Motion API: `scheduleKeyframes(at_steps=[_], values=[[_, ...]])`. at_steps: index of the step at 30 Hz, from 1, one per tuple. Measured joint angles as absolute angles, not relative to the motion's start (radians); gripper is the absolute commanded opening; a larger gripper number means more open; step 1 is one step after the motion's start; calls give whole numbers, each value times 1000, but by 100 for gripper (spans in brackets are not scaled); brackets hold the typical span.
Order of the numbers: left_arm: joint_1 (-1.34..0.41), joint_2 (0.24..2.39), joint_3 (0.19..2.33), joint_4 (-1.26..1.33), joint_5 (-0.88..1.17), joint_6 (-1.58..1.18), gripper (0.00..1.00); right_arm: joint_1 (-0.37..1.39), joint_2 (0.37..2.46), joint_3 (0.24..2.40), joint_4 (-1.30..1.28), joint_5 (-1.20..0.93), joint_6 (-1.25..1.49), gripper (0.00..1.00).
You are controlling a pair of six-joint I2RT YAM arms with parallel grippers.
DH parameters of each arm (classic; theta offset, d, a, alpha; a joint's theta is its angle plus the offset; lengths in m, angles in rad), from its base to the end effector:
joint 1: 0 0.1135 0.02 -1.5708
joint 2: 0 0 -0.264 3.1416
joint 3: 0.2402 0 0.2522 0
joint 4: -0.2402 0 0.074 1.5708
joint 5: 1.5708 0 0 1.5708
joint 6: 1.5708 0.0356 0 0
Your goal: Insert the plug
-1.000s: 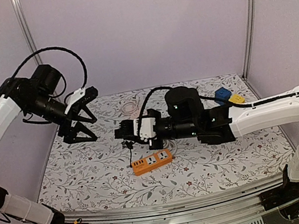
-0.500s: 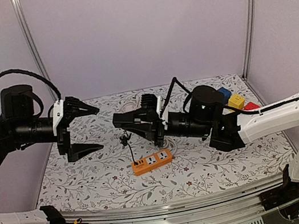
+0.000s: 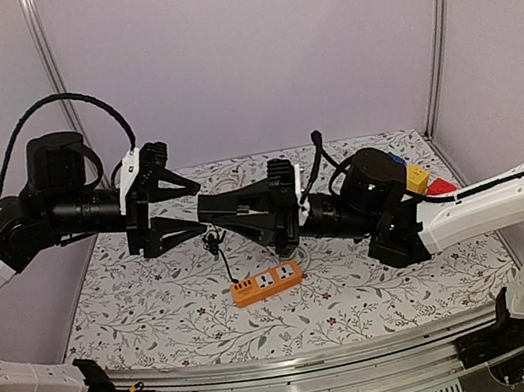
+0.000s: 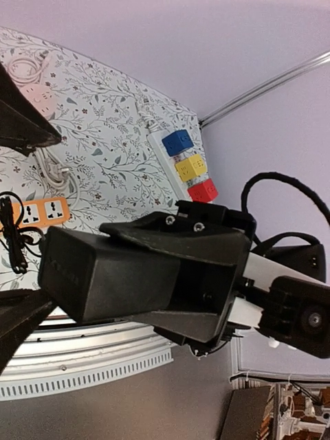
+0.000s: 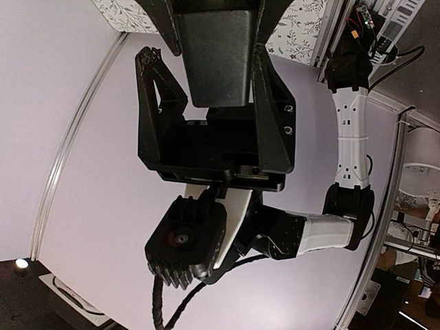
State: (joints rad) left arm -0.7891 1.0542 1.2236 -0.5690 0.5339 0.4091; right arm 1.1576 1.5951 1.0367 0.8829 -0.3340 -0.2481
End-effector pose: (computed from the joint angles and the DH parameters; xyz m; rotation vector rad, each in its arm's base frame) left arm 0.1403 -0.1670 0.4028 1.3984 1.4178 -0.7717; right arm 0.1371 0.3417 0.3328 -1.0677 0.7909 0.9865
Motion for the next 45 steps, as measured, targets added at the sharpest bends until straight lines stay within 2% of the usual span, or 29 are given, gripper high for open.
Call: scheduleKeyframes(at_steps=[4, 8, 13, 17, 19, 21, 23, 27, 28, 31, 33, 35, 37, 45], values=[[-818, 1056, 1243, -565, 551, 427, 71, 1158, 1595, 1037, 884, -337, -252, 0], [-840, 1055, 1248, -562, 563, 438, 54, 1158, 1595, 1037, 884, -342, -258, 0], [-843, 1064, 1257, -563, 555, 442, 37, 1158, 1595, 1037, 884, -350, -263, 0], [-850, 1082, 1275, -561, 547, 439, 44, 1154, 1595, 1037, 889, -350, -268, 0], [-855, 1086, 1277, -560, 544, 439, 44, 1152, 1595, 1037, 887, -351, -270, 0], [-860, 1086, 1277, -559, 544, 440, 28, 1152, 1595, 1037, 888, -351, -271, 0], [-875, 1089, 1277, -561, 545, 448, 3, 1151, 1595, 1037, 887, -353, -267, 0], [-879, 1082, 1282, -554, 528, 498, 0, 1144, 1592, 1034, 896, -373, -219, 1], [-881, 1083, 1282, -553, 524, 498, 0, 1143, 1592, 1034, 897, -373, -214, 12], [-884, 1085, 1283, -554, 495, 491, 0, 1137, 1590, 1032, 892, -368, -207, 63], [-889, 1096, 1293, -566, 455, 462, 0, 1132, 1582, 1019, 888, -329, -210, 81], [-890, 1120, 1312, -590, 394, 442, 0, 1125, 1565, 996, 879, -289, -205, 94], [-890, 1150, 1336, -630, 340, 432, 0, 1115, 1532, 961, 846, -236, -209, 99], [-889, 1385, 1465, -926, 140, 416, 0, 1076, 1282, 933, 450, 43, -180, 99]])
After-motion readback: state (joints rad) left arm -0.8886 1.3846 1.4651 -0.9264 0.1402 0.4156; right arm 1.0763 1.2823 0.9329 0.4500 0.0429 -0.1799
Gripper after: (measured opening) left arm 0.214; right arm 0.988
